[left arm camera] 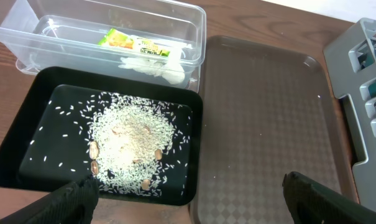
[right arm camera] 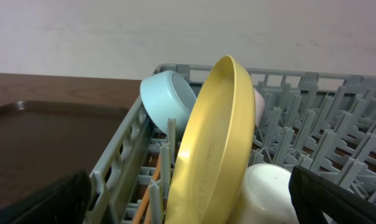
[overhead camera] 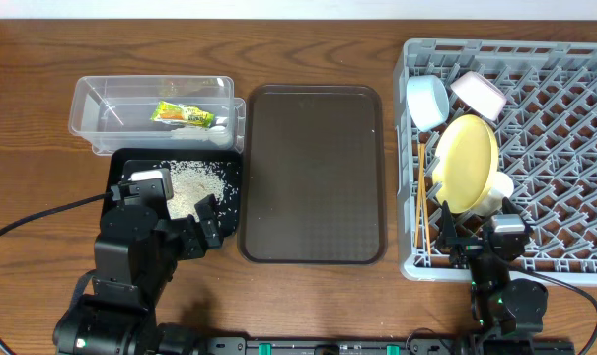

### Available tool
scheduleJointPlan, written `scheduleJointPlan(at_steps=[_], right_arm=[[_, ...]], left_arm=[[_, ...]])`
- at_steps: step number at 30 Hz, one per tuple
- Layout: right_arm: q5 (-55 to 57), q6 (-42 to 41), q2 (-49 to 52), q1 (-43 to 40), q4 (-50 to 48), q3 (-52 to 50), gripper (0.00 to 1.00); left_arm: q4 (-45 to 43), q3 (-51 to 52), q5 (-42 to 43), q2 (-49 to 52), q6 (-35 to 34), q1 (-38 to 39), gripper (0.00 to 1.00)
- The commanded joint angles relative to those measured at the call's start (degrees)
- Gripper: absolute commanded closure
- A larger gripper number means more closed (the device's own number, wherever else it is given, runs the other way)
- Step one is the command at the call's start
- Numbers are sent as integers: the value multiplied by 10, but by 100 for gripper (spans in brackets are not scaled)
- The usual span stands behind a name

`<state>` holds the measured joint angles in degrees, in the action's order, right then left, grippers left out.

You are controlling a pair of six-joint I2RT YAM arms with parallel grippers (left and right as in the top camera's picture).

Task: Sort waste into correct bins and load items into the dishwasher rack

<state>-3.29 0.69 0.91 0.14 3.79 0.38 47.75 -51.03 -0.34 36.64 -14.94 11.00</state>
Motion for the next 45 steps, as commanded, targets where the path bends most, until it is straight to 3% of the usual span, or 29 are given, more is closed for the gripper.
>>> scheduleJointPlan(at_steps=[1, 12, 17, 29, 39, 45], right_arm=[[-9, 7, -2, 10, 1, -1, 1], [-9, 7, -2, 10, 1, -1, 1], [-9, 7, -2, 10, 1, -1, 1], [-9, 7, -2, 10, 1, -1, 1], [-9, 7, -2, 10, 1, -1, 1], [-9, 7, -2, 10, 1, -1, 1]], left_arm=[[0, 3, -3, 0, 7, 2, 3], [18, 3, -3, -4, 17, -1, 3], [4, 43, -3, -57, 22, -19, 3], [-244, 332, -3, -309, 23, -56, 3], [-504, 509, -3, -365, 36, -55, 3], [-499, 508, 7, -365, 102, -55, 3]])
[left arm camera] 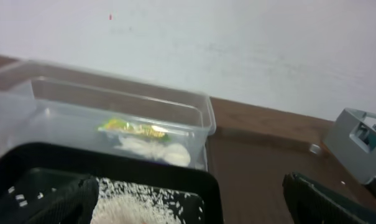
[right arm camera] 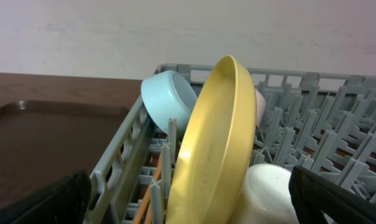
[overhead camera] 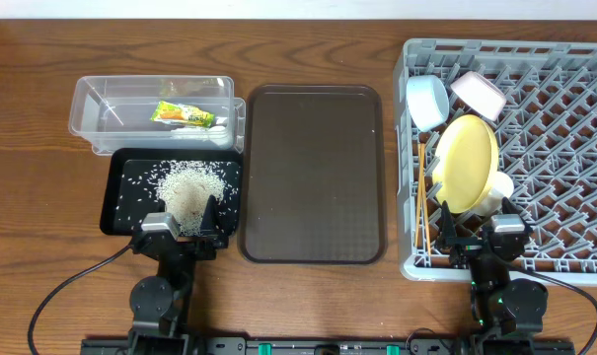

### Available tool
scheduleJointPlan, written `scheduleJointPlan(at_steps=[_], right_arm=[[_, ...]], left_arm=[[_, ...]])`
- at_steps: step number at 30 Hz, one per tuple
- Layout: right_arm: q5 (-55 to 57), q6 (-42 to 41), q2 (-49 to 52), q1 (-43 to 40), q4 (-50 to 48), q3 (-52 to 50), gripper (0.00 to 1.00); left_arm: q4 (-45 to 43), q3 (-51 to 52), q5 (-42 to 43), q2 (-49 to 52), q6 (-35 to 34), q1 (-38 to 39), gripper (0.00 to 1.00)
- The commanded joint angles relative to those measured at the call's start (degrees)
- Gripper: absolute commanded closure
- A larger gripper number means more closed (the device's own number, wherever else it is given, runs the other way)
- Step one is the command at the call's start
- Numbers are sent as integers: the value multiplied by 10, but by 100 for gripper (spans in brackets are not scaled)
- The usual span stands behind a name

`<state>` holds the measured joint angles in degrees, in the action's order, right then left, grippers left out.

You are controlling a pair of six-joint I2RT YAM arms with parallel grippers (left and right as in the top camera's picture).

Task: Sort waste into correct bins and load items into the dishwasher rack

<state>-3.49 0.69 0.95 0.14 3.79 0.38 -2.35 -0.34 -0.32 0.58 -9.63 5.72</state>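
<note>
A black tray [overhead camera: 125, 202] holding a heap of rice [overhead camera: 187, 185] lies at the front left. Behind it stands a clear bin [overhead camera: 91, 104] with a yellow-green wrapper [overhead camera: 183, 115] and white scraps inside. My left gripper [overhead camera: 180, 232] sits low at the black tray's near edge, open and empty; its view looks level across the rice [left arm camera: 138, 202] to the bin [left arm camera: 194, 115]. The grey dishwasher rack [overhead camera: 564, 59] holds a yellow plate [overhead camera: 466, 163], a blue bowl [overhead camera: 428, 102], a white bowl [overhead camera: 478, 94], a white cup [overhead camera: 497, 187] and chopsticks [overhead camera: 421, 212]. My right gripper [overhead camera: 476, 237] is open at the rack's front, facing the plate [right arm camera: 219, 143].
A brown serving tray [overhead camera: 313, 173] with nothing on it lies between the black tray and the rack. Cables run along the table's front edge on both sides. The rack's right half shows bare grid.
My left arm was stretched over the black tray, looking down on the rice. Now it is drawn back low at the table's near edge, still open. The right arm has not moved.
</note>
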Motion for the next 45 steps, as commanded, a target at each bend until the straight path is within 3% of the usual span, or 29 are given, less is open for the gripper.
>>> scheduleJointPlan(at_steps=[1, 7, 45], right_arm=[[-7, 7, -3, 10, 1, -1, 1], [-7, 7, -3, 10, 1, -1, 1], [-7, 7, -3, 10, 1, -1, 1]], left_arm=[[10, 1, 14, -5, 61, -2, 3], [64, 1, 14, -4, 47, -2, 3], [64, 1, 14, -2, 47, -2, 3]])
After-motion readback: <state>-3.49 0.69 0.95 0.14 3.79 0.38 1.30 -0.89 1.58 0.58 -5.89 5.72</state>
